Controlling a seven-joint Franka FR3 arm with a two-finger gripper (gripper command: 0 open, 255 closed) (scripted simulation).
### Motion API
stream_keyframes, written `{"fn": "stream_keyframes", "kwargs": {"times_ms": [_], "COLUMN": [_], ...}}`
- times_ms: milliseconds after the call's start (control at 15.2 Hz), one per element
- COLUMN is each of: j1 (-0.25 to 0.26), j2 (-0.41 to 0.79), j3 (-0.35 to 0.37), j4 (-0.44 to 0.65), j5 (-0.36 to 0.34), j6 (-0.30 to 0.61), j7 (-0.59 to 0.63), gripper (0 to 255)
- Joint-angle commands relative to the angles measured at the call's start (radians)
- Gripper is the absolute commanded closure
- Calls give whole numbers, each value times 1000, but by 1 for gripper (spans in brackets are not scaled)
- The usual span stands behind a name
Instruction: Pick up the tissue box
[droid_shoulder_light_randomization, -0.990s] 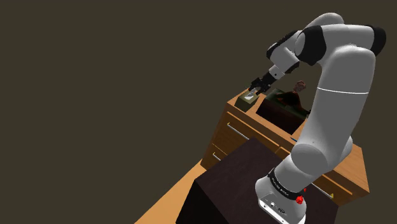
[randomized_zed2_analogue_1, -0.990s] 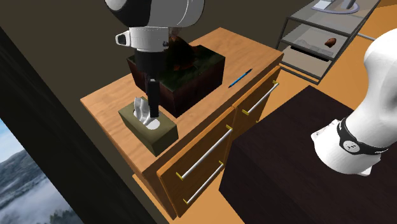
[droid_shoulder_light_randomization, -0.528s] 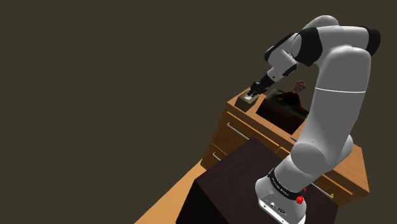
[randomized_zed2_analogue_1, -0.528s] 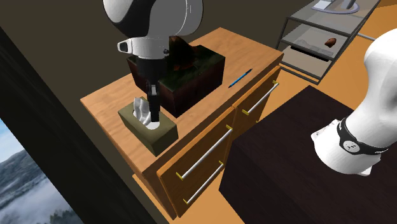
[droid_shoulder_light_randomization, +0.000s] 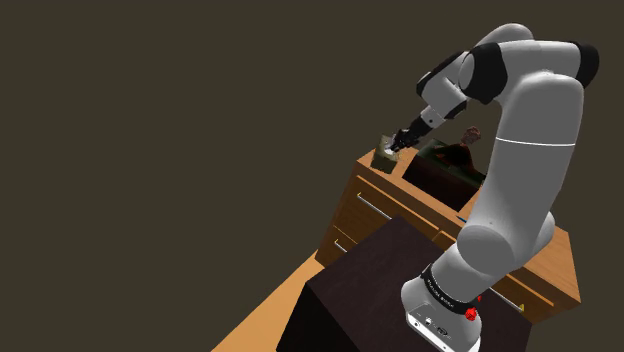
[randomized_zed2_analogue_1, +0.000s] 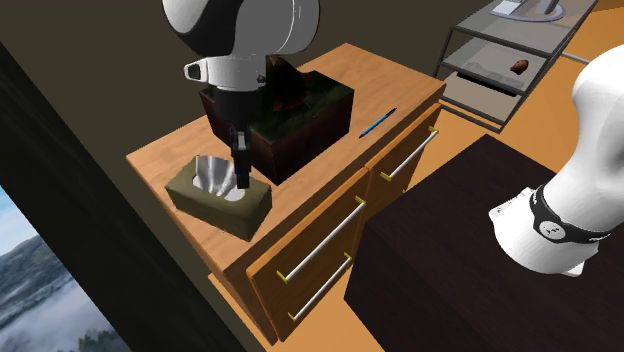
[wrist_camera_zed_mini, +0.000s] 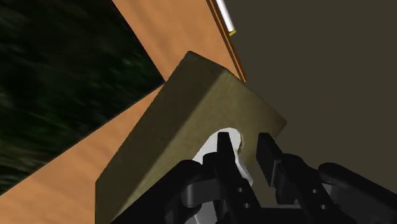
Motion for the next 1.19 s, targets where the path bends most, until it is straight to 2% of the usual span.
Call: {"fn": "stream_keyframes", "kwargs": {"times_ms": [0,132,198,396,462,1056,1122], "j1": [4,5,5,-142,-168,-173,-174], "j2": [-11,-13,-13,154,188,233,235], "j3": [-8,-8,-8,78,97,115,115], "j4": [3,3,3,369,447,414,417], "j5": [-13,-15,-15,-131,-153,-125,-125], "j6": [-9,-9,-9,-334,-393,-328,-330], "j7": [11,13,13,-257,-307,-340,-339], "gripper": [255,255,0,0,0,0,255]}}
